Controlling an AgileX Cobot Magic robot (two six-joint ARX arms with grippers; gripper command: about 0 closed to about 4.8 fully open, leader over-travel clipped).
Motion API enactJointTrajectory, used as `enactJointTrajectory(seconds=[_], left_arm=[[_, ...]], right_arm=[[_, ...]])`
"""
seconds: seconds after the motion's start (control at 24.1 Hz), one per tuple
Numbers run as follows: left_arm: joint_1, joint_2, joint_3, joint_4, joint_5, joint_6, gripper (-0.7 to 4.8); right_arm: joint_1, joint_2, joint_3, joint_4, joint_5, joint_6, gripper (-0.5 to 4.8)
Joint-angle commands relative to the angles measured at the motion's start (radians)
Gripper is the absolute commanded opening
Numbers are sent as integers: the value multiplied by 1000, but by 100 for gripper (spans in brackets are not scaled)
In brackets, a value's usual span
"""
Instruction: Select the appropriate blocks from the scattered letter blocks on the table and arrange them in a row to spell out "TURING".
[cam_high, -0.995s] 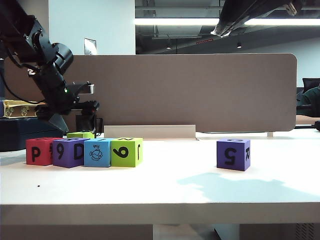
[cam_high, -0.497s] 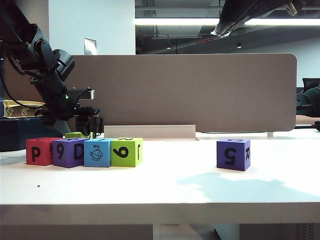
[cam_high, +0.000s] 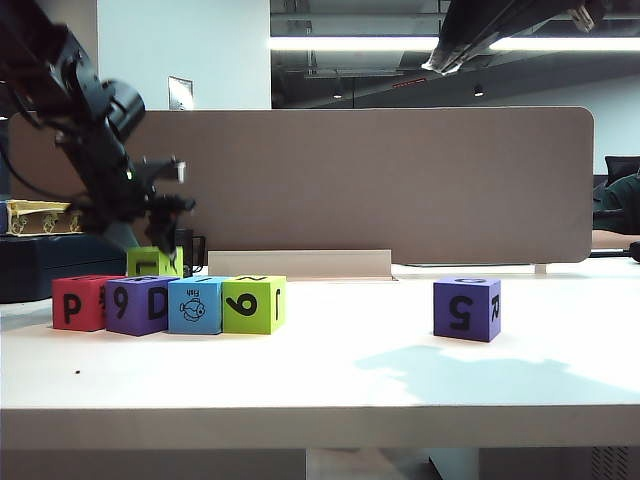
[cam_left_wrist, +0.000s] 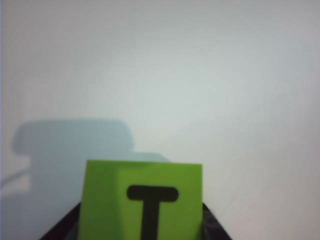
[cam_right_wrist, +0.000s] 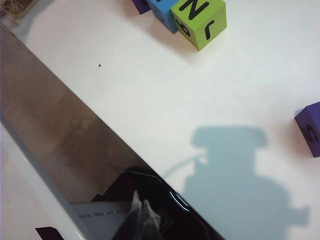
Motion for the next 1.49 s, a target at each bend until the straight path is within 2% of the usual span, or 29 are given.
enactJointTrajectory(seconds=[0.04, 0.17, 0.29, 0.46, 0.58, 0.87, 1.41, 1.45, 1.49], left_arm=[[16, -74, 6, -52, -26, 6, 268], [43, -135, 6, -177, -48, 27, 268], [92, -178, 5, -378, -43, 12, 268], [130, -177, -8, -502, -40, 22, 268], [134, -177, -40, -499, -40, 21, 268], [132, -177, -182, -397, -37, 22, 268], [132, -177, -187, -451, -37, 23, 281], [132, -178, -187, -451, -37, 23, 289], [132, -178, -183, -452, -38, 23, 323]], right_arm=[[2, -2, 3, 11, -2, -1, -1], [2, -2, 3, 11, -2, -2, -1], [2, -2, 3, 18, -2, -2, -1], [2, -2, 3, 35, -2, -2, -1], [2, -2, 3, 34, -2, -2, -1], [2, -2, 3, 33, -2, -2, -1], [2, -2, 3, 32, -2, -2, -1], [2, -2, 3, 32, -2, -1, -1], [2, -2, 3, 32, -2, -2, -1]])
